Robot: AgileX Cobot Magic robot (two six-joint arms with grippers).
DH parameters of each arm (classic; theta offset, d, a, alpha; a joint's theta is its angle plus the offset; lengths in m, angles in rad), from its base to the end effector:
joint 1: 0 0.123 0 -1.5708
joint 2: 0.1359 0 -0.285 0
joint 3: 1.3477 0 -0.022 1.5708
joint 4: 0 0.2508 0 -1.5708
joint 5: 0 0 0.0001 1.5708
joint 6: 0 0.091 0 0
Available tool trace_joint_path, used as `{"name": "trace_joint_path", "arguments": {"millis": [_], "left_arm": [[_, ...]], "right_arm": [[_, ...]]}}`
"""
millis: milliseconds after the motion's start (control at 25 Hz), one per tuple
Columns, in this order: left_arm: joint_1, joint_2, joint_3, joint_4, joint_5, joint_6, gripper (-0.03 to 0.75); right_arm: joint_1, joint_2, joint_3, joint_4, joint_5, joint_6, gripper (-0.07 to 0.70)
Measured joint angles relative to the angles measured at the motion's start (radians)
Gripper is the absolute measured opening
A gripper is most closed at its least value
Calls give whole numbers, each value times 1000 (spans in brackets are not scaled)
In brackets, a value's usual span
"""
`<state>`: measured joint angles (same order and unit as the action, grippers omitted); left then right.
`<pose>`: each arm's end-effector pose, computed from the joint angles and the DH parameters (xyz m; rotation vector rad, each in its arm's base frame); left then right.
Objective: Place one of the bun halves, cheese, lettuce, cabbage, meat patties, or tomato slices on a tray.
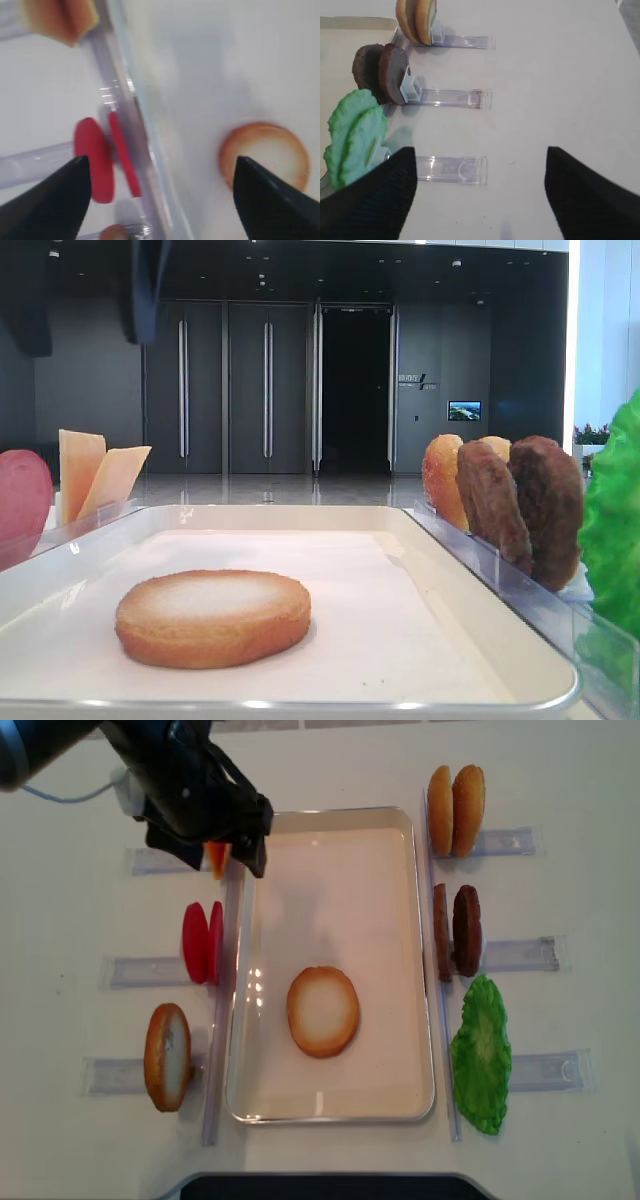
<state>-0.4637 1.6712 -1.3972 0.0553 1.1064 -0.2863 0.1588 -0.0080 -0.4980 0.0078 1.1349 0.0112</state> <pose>0.3080 -0.1490 0.2877 0.2791 2.8495 -0.0760 -0.0091 -0.0008 0.2708 -0.1566 2.1086 0.1109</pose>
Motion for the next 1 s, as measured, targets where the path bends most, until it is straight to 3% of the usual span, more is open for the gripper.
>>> {"name": "trace_joint_path", "arguments": {"millis": [160, 440, 520, 840, 1000], "left_arm": [[1, 0, -31, 148, 76, -10, 692], [21, 0, -48, 152, 107, 19, 692], [70, 0, -48, 138, 110, 40, 692], [372, 0, -48, 103, 112, 118, 692], [452, 0, -48, 84, 112, 160, 692]], "right_arm": [[0, 0, 0, 0, 0, 0, 535], [0, 0, 0, 0, 0, 0, 535], [0, 0, 0, 0, 0, 0, 535], [0, 0, 0, 0, 0, 0, 535], [0, 0, 0, 0, 0, 0, 535]]}}
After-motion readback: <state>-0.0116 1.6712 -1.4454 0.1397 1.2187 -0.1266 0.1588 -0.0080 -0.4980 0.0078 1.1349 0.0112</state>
